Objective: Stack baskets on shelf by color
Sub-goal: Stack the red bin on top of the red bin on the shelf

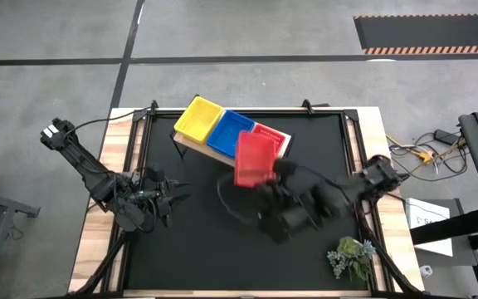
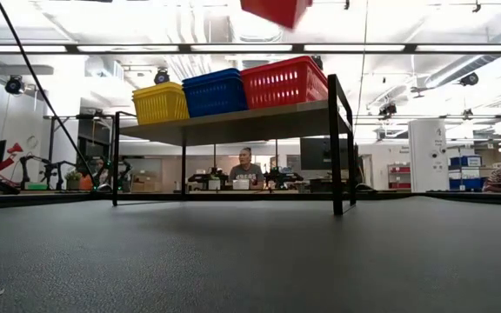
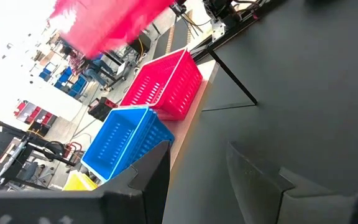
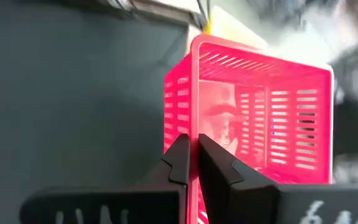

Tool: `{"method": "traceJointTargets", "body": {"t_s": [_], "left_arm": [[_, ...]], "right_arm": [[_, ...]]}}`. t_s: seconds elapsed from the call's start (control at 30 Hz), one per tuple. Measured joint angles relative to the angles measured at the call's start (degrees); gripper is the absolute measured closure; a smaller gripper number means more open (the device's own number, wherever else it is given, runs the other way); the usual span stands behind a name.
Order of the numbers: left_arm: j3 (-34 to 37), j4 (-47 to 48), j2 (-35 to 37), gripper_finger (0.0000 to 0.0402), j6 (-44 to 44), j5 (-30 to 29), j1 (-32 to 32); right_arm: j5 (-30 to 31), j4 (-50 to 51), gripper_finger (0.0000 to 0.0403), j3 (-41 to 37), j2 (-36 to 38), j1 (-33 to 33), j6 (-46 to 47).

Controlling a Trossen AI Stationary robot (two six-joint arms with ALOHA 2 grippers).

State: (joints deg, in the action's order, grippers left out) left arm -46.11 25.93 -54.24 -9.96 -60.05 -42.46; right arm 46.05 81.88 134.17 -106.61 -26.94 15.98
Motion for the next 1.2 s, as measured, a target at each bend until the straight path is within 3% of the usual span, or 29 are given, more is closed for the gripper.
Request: {"method": "traceJointTargets", "body": {"t_s": [0.17,0.47,0.8,1.2], "left_arm": [[0.1,0.0,0.0,0.0259,-2.7,0.0,0.0],[0.1,0.0,0.0,0.0259,-2.9,0.0,0.0],[0.0,0.0,0.1,0.0259,-3.0,0.0,0.0],[0.1,0.0,0.1,0.0259,-4.3,-0.3,0.0]], "right_arm": [[-9.5,1.8,0.0391,0.0,-0.2,8.8,2.5],[-10.0,5.8,0.0391,0.2,-0.3,17.1,3.7],[-10.2,8.1,0.0391,0.1,-0.2,17.4,8.5],[-14.6,8.1,0.0391,0.0,-4.3,17.2,10.4]]}}
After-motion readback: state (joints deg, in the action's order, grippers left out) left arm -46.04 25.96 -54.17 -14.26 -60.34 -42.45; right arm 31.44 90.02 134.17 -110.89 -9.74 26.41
